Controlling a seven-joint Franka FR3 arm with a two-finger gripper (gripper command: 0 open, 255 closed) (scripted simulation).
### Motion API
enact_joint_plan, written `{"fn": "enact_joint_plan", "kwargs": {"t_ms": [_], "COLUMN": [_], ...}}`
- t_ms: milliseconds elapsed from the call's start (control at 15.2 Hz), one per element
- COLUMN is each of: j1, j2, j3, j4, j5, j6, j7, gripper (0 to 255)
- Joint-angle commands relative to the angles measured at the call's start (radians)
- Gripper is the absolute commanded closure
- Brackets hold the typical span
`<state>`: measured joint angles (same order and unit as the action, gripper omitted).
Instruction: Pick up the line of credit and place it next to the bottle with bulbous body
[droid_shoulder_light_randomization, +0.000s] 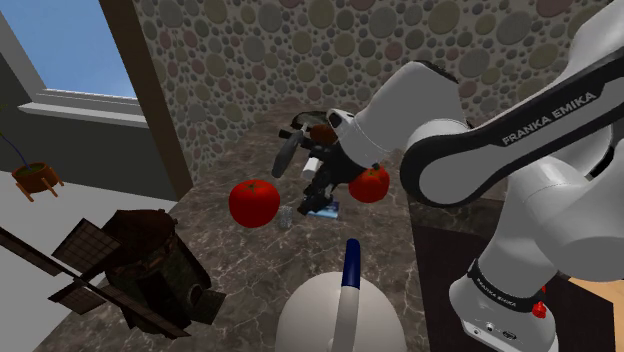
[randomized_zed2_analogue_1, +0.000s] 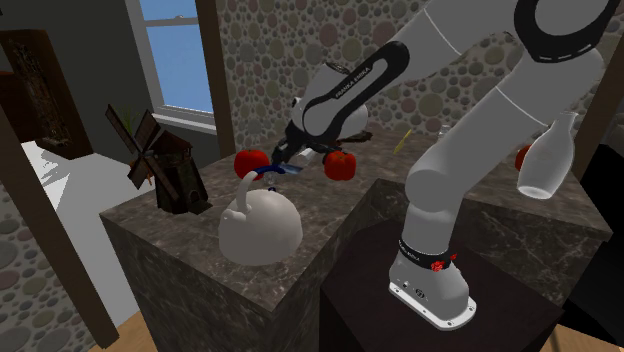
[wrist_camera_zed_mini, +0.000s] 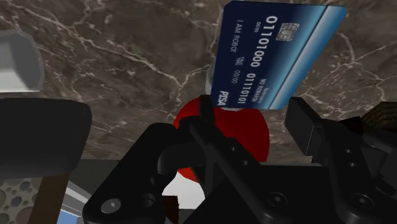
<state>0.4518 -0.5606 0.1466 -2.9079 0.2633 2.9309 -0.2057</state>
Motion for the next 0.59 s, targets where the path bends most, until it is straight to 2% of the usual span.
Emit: {"fn": "enact_joint_plan", "kwargs": {"t_ms": [0,528], "j1": [-0.009,-0.035], "j2": [-0.023,-0.11], "j3": [0.002,0.007], "j4": [0.016,0.079], "j5": [-0.007,-0.03], "j6": [-0.04,-0.19], "j7": [0.003,0.019], "gripper": [255,255]}}
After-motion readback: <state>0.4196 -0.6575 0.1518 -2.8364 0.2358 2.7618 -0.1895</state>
